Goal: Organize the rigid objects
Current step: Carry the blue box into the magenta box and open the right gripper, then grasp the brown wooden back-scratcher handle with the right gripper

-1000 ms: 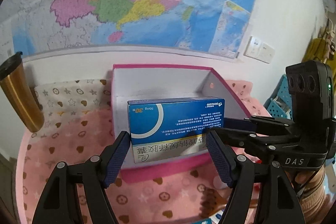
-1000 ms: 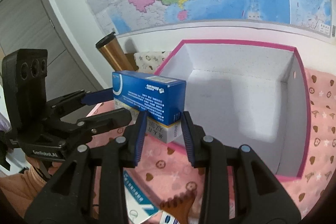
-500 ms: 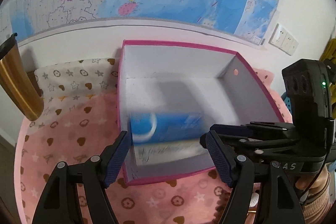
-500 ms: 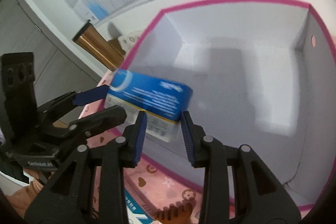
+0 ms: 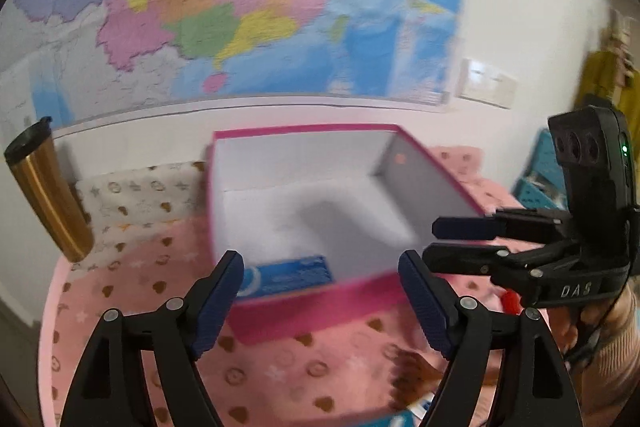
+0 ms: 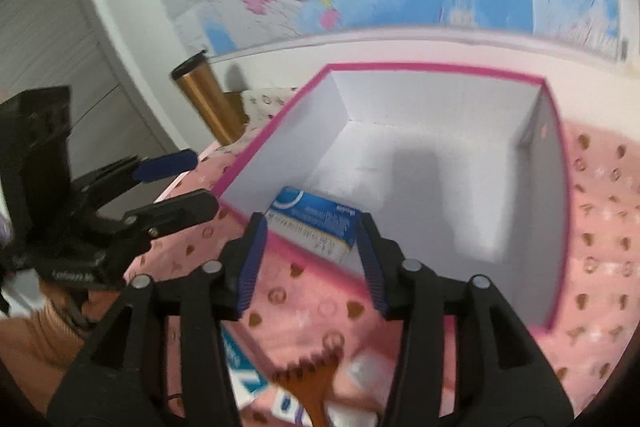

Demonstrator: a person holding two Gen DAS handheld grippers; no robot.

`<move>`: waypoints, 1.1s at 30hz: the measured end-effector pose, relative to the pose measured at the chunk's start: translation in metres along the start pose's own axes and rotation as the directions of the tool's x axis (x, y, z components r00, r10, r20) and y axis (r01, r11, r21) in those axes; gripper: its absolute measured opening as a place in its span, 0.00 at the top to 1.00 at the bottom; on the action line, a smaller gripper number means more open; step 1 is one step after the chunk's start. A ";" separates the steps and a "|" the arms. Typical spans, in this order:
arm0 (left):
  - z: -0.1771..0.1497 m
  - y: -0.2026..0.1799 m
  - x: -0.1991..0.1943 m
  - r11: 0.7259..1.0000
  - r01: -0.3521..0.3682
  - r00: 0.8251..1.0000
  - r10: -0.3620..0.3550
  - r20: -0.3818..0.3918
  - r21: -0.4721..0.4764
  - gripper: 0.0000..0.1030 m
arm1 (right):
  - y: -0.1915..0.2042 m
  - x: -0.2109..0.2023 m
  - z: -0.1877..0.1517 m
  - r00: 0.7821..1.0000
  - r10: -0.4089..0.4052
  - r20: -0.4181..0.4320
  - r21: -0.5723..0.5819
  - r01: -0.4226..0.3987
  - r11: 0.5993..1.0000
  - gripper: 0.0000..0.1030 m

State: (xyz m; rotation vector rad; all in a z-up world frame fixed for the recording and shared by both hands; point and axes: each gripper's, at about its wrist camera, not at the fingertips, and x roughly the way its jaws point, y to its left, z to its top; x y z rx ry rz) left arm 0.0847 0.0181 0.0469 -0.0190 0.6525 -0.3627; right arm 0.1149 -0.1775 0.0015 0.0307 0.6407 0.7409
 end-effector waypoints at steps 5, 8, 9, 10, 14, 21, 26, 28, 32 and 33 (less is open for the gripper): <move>-0.027 -0.019 -0.002 0.998 0.065 0.997 -0.064 -0.038 0.012 0.20 | 0.000 -0.037 -0.042 1.000 -0.013 -0.001 -0.002 0.013 1.000 0.50; -0.043 -0.028 0.004 0.995 0.102 0.992 -0.101 -0.080 0.007 0.20 | -0.004 -0.047 -0.068 0.998 -0.050 -0.023 0.026 0.051 0.998 0.50; -0.048 -0.030 0.005 0.994 0.107 0.990 -0.106 -0.090 0.004 0.20 | -0.008 -0.050 -0.079 0.998 -0.060 -0.035 0.043 0.062 0.997 0.50; -0.053 -0.033 0.008 0.992 0.122 0.987 -0.122 -0.106 -0.002 0.20 | -0.010 -0.053 -0.088 0.997 -0.066 -0.044 0.052 0.068 0.996 0.50; -0.070 -0.045 0.014 0.989 0.150 0.977 -0.149 -0.151 -0.007 0.21 | -0.021 -0.059 -0.122 0.992 -0.095 -0.081 0.100 0.103 0.990 0.50; -0.097 -0.066 0.016 0.976 0.219 0.954 -0.217 -0.208 -0.012 0.20 | -0.028 -0.072 -0.152 0.989 -0.113 -0.100 0.131 0.126 0.983 0.50; -0.111 -0.079 0.014 0.972 0.233 0.945 -0.219 -0.242 0.032 0.21 | -0.037 -0.085 -0.166 0.987 -0.130 -0.092 0.177 0.144 0.974 0.50; -0.115 -0.086 0.012 0.969 0.241 0.942 -0.221 -0.252 0.052 0.21 | -0.036 -0.087 -0.170 0.989 -0.121 -0.090 0.184 0.136 0.974 0.50; -0.119 -0.092 0.010 0.966 0.251 0.939 -0.226 -0.259 0.069 0.20 | -0.029 -0.087 -0.173 0.990 -0.108 -0.090 0.171 0.122 0.978 0.50; -0.119 -0.093 0.011 0.965 0.253 0.938 -0.228 -0.260 0.068 0.21 | -0.027 -0.086 -0.174 0.991 -0.102 -0.088 0.172 0.116 0.978 0.50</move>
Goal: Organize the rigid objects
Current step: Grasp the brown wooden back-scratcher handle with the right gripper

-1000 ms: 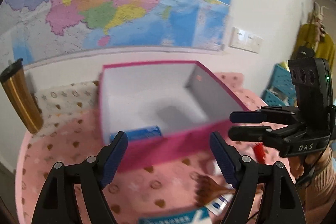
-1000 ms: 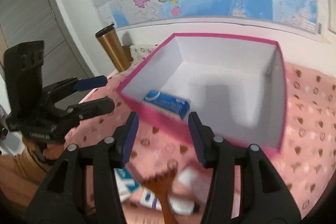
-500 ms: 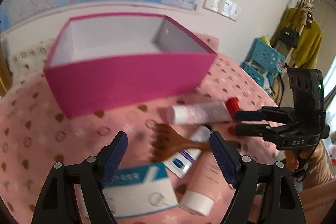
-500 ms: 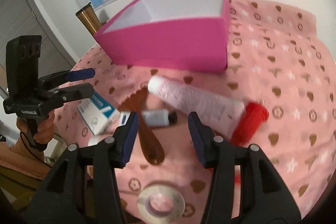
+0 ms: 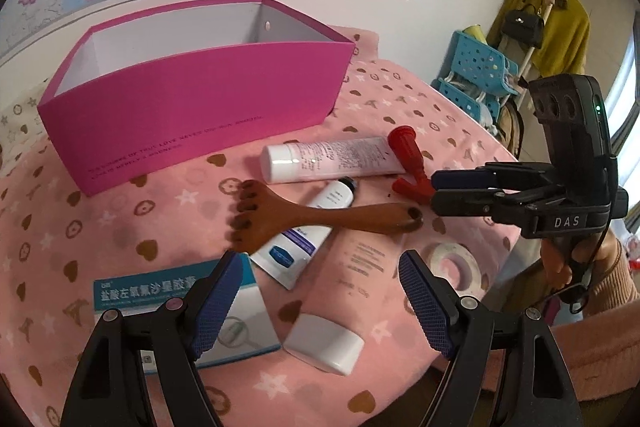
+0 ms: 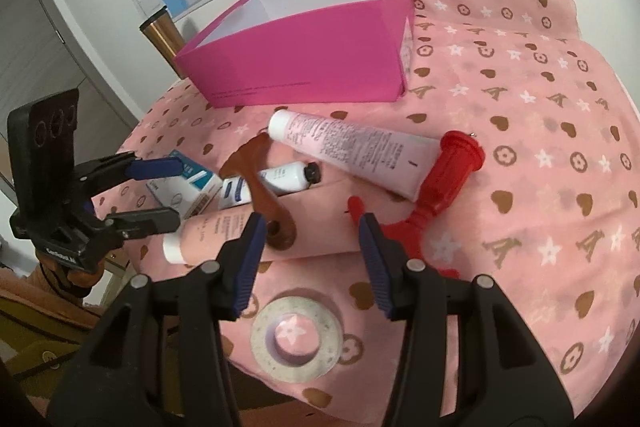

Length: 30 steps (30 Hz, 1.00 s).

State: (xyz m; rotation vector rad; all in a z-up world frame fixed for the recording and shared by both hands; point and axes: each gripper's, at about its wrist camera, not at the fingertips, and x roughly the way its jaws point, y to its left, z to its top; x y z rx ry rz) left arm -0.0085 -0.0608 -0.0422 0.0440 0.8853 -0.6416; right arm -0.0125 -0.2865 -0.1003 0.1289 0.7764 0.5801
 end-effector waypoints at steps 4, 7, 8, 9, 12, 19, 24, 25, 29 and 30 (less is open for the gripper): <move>-0.001 0.000 0.002 1.000 0.003 1.000 -0.003 -0.007 -0.011 0.20 | 0.010 0.008 -0.002 0.999 0.036 -0.005 -0.018 -0.036 0.999 0.50; 0.000 0.000 0.004 1.000 -0.007 1.000 0.007 -0.005 -0.014 0.21 | 0.016 0.017 -0.003 0.999 0.042 -0.021 -0.030 -0.043 0.999 0.50; 0.001 0.002 0.005 1.000 -0.012 1.000 0.012 -0.005 -0.018 0.20 | 0.017 0.021 -0.004 0.999 0.041 -0.025 -0.028 -0.042 0.999 0.51; 0.002 0.003 0.006 1.000 -0.018 1.000 0.018 -0.005 -0.018 0.20 | 0.017 0.023 -0.005 0.999 0.038 -0.027 -0.027 -0.038 0.999 0.56; 0.007 0.008 0.012 0.999 -0.041 0.999 0.041 -0.005 -0.019 0.21 | 0.017 0.029 -0.007 0.999 0.043 -0.030 -0.029 -0.044 0.999 0.69; 0.019 0.018 0.032 0.997 -0.075 0.997 0.076 -0.028 0.009 0.26 | 0.014 0.027 -0.005 0.998 0.069 0.007 -0.018 -0.069 0.997 0.73; 0.022 0.019 0.035 0.997 -0.058 0.998 0.059 -0.026 0.046 0.29 | 0.017 0.017 0.008 0.994 0.096 0.045 -0.024 -0.095 0.995 0.75; 0.023 0.019 0.035 0.997 -0.059 0.998 0.060 -0.024 0.046 0.31 | 0.018 0.016 0.011 0.993 0.104 0.051 -0.029 -0.103 0.994 0.75; 0.029 0.021 0.037 0.997 -0.066 0.998 0.067 -0.016 0.046 0.41 | 0.027 0.014 0.025 0.989 0.126 0.075 -0.055 -0.122 0.991 0.76; 0.031 0.021 0.038 0.997 -0.066 0.998 0.067 -0.014 0.046 0.46 | 0.029 0.014 0.028 0.988 0.130 0.079 -0.062 -0.125 0.990 0.76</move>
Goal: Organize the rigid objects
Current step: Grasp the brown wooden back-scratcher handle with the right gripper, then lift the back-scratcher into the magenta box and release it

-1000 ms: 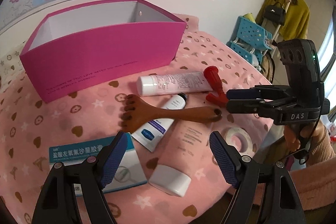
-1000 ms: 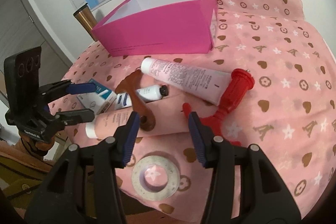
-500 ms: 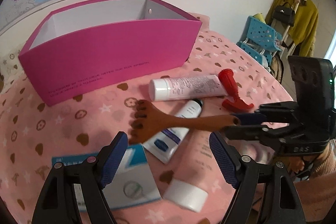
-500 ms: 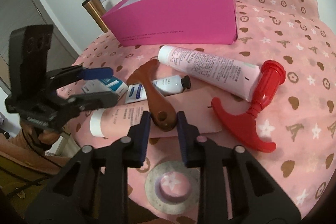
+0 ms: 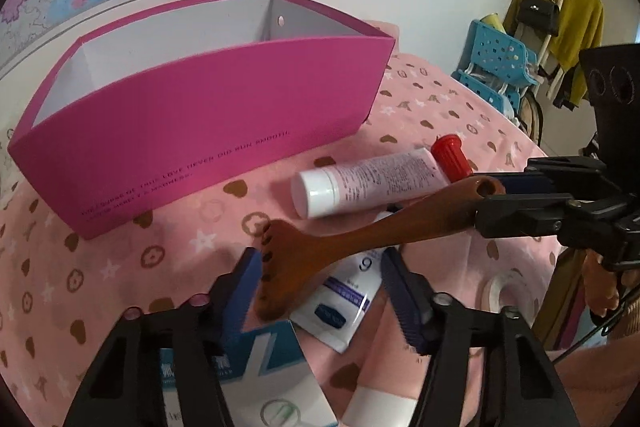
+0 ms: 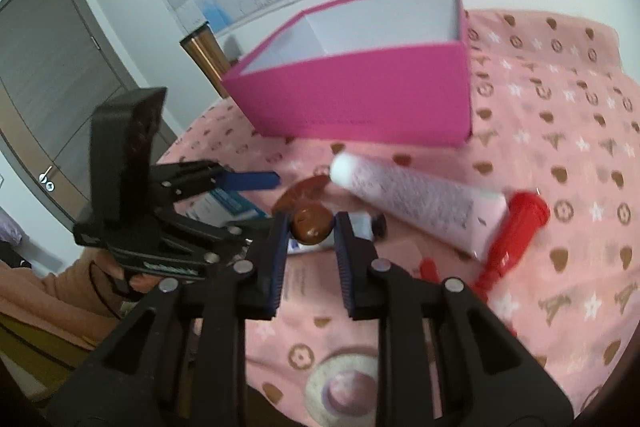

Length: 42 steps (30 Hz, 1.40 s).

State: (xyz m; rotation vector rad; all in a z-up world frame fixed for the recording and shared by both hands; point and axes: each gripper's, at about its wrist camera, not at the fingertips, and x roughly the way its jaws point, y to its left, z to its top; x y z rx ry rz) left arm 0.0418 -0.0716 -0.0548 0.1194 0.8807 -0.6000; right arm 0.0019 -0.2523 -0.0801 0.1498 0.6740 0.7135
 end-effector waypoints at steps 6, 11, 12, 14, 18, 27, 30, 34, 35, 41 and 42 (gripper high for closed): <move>0.006 -0.001 -0.003 1.000 -0.013 0.999 0.013 0.037 0.024 0.61 | 0.010 0.009 0.018 1.000 0.007 0.021 -0.031 -0.006 0.999 0.75; 0.007 0.003 -0.003 1.000 -0.008 0.999 0.007 0.039 0.015 0.62 | 0.010 0.030 0.028 1.000 0.015 0.021 -0.013 -0.015 1.000 0.75; 0.007 0.003 -0.003 1.000 -0.012 0.999 0.011 0.040 0.015 0.63 | 0.010 0.033 0.029 1.000 0.015 0.022 -0.010 -0.014 1.000 0.75; 0.008 0.005 -0.004 1.000 -0.013 0.999 0.013 0.040 0.005 0.63 | 0.012 0.036 0.031 0.999 0.020 0.029 -0.012 -0.020 1.000 0.76; 0.011 0.005 -0.009 1.000 -0.015 0.999 0.016 0.050 -0.008 0.63 | 0.017 0.032 0.042 0.997 0.057 0.054 -0.015 -0.056 0.998 0.76; 0.032 0.003 -0.044 0.999 -0.050 0.987 0.051 0.151 -0.014 0.62 | 0.037 0.004 0.075 0.979 0.152 0.135 -0.057 -0.146 0.988 0.79; 0.045 0.003 -0.057 0.997 -0.081 0.979 0.079 0.189 0.005 0.62 | 0.037 -0.004 0.086 0.970 0.177 0.164 -0.058 -0.170 0.984 0.79; 0.067 0.004 -0.071 0.993 -0.112 0.966 0.102 0.236 0.030 0.62 | 0.040 -0.018 0.107 0.957 0.196 0.213 -0.079 -0.183 0.980 0.79; 0.074 0.004 -0.074 0.991 -0.126 0.962 0.112 0.248 0.039 0.62 | 0.041 -0.022 0.112 0.954 0.198 0.225 -0.088 -0.182 0.979 0.79; 0.106 0.012 -0.076 0.985 -0.165 0.950 0.145 0.277 0.048 0.60 | 0.033 -0.030 0.143 0.940 0.200 0.275 -0.093 -0.181 0.979 0.79; 0.111 0.013 -0.073 0.982 -0.180 0.947 0.159 0.278 0.051 0.60 | 0.031 -0.029 0.148 0.939 0.199 0.281 -0.089 -0.181 0.979 0.79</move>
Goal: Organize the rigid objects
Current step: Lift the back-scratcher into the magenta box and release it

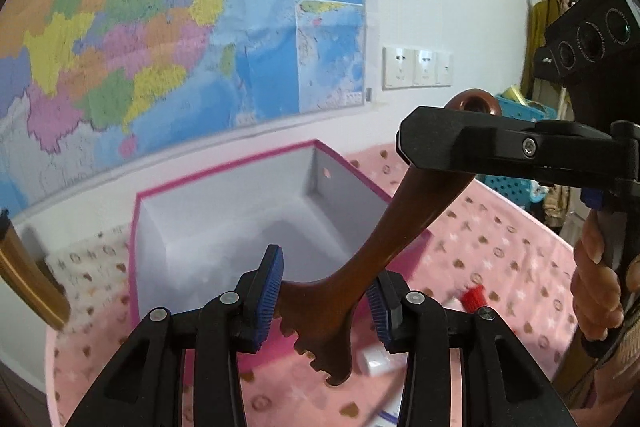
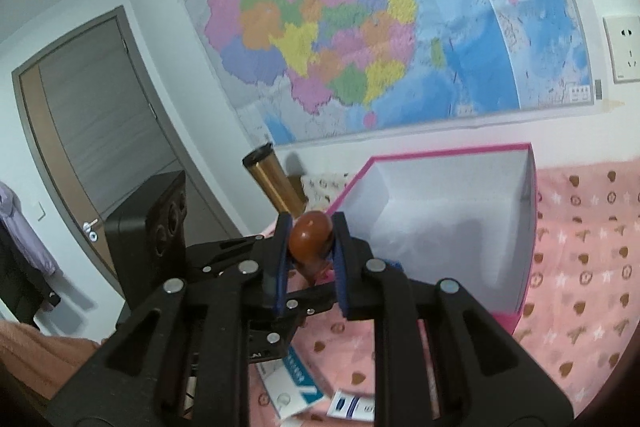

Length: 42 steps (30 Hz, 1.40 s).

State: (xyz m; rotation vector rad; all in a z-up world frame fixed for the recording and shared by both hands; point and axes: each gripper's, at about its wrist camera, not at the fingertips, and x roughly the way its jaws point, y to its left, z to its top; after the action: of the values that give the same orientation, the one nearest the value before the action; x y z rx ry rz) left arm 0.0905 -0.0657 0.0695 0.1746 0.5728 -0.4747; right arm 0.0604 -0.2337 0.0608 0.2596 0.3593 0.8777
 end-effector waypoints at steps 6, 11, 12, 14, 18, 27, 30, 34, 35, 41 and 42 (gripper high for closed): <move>0.012 0.014 0.035 1.000 -0.004 0.998 0.002 -0.067 -0.028 0.60 | -0.029 0.016 0.013 1.000 -0.002 -0.003 0.054 0.002 0.999 0.79; 0.009 0.021 0.067 0.999 -0.012 0.991 0.005 -0.131 -0.052 0.60 | -0.058 0.036 0.011 0.999 -0.013 -0.044 0.106 0.018 0.994 0.79; 0.009 0.022 0.072 0.998 -0.009 0.990 0.001 -0.142 -0.057 0.60 | -0.062 0.039 0.010 0.999 -0.011 -0.049 0.114 0.017 0.993 0.79; 0.005 0.024 0.084 0.998 -0.016 0.985 0.005 -0.173 -0.062 0.60 | -0.075 0.046 0.007 0.998 -0.015 -0.068 0.139 0.024 0.990 0.79; 0.000 0.026 0.101 0.997 -0.024 0.978 0.008 -0.210 -0.074 0.60 | -0.098 0.059 0.000 0.994 -0.004 -0.112 0.196 0.026 0.980 0.76; -0.013 0.021 0.111 0.999 -0.028 0.971 0.018 -0.239 -0.040 0.53 | -0.122 0.065 -0.013 0.941 -0.290 -0.173 0.137 0.315 0.939 0.57; -0.013 0.026 0.101 0.998 -0.022 0.978 0.011 -0.208 -0.052 0.46 | -0.128 0.058 -0.017 0.936 -0.315 -0.159 0.145 0.338 0.930 0.57; -0.011 0.031 0.090 0.998 -0.014 0.985 0.004 -0.173 -0.060 0.44 | -0.129 0.051 -0.020 0.937 -0.314 -0.154 0.152 0.336 0.929 0.57; -0.012 0.033 0.085 0.998 -0.011 0.986 0.001 -0.165 -0.061 0.43 | -0.127 0.049 -0.021 0.936 -0.317 -0.154 0.145 0.339 0.930 0.57; -0.022 0.039 0.057 0.995 0.007 0.993 -0.018 -0.114 -0.097 0.42 | -0.111 0.032 -0.030 0.945 -0.295 -0.144 0.129 0.313 0.941 0.57; -0.024 0.039 0.051 0.995 0.015 0.994 -0.026 -0.105 -0.099 0.39 | -0.108 0.028 -0.031 0.946 -0.291 -0.143 0.127 0.309 0.943 0.56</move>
State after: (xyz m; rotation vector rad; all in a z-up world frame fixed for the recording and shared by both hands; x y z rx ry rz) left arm 0.1353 -0.0443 0.0223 0.1006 0.7011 -0.4582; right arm 0.1396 -0.2761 -0.0128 0.2800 0.5640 0.5666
